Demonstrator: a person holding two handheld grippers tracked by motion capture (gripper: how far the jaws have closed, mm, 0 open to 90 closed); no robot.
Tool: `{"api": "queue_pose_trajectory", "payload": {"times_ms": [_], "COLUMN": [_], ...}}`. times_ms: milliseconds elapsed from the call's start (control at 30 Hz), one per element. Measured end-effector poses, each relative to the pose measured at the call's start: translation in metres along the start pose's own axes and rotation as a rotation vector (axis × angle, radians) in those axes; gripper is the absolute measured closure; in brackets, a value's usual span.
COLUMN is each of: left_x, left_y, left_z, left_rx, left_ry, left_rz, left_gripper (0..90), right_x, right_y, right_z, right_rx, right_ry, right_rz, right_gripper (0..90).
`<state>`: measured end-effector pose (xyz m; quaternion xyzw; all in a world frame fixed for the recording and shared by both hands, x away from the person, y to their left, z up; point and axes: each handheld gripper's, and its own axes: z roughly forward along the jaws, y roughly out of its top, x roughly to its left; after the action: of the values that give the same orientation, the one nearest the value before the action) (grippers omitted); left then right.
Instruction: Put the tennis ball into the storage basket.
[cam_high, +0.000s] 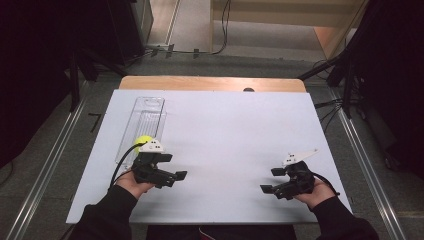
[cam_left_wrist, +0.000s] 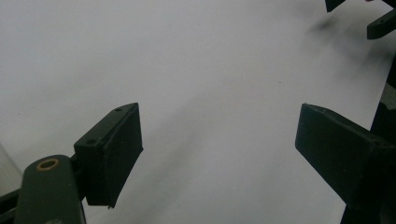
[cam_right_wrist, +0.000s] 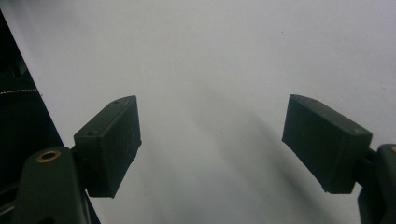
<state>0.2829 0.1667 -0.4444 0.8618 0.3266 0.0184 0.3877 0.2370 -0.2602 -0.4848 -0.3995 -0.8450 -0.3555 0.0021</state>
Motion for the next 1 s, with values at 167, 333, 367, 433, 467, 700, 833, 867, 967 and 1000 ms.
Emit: {"api": "queue_pose_trajectory", "payload": {"times_ms": [167,333,367,433,467,700,833,867,967,1000], "left_x": [0.000,-0.002,-0.002,-0.002,-0.002,0.000,0.001,0.001,0.002,0.003], "left_y": [-0.005,-0.012,-0.013,-0.014,-0.016,-0.021,-0.025,-0.025,-0.027,-0.029], "left_z": [-0.001,-0.001,-0.001,-0.002,-0.002,-0.004,-0.006,-0.007,-0.008,-0.009], "left_rx": [-0.006,0.011,0.012,0.015,0.013,0.016,0.018,0.019,0.017,0.019], "left_ry": [-0.003,-0.013,-0.011,-0.011,-0.013,-0.014,-0.012,-0.011,-0.009,-0.005], "left_rz": [0.004,0.015,0.014,0.017,0.013,0.005,0.009,0.006,-0.001,-0.003], "left_gripper": [15.4,15.4,15.4,15.4,15.4,15.3,15.4,15.4,15.4,15.4], "right_x": [0.000,0.000,0.000,0.000,0.000,0.000,0.000,0.000,0.000,0.000], "right_y": [0.000,0.000,0.000,0.000,0.000,0.000,0.000,0.000,0.000,0.000], "right_z": [0.000,0.000,0.000,0.000,0.000,0.000,0.000,0.000,0.000,0.000], "right_rx": [0.003,0.003,0.003,0.003,0.003,0.004,0.003,0.004,0.004,0.004], "right_ry": [0.002,0.002,0.001,0.000,0.002,0.001,0.002,0.001,0.000,0.000], "right_rz": [0.002,0.003,0.003,0.003,0.003,0.003,0.003,0.003,0.002,0.003], "right_gripper": [17.4,17.4,17.4,17.4,17.4,17.4,17.4,17.4,17.4,17.4]}}
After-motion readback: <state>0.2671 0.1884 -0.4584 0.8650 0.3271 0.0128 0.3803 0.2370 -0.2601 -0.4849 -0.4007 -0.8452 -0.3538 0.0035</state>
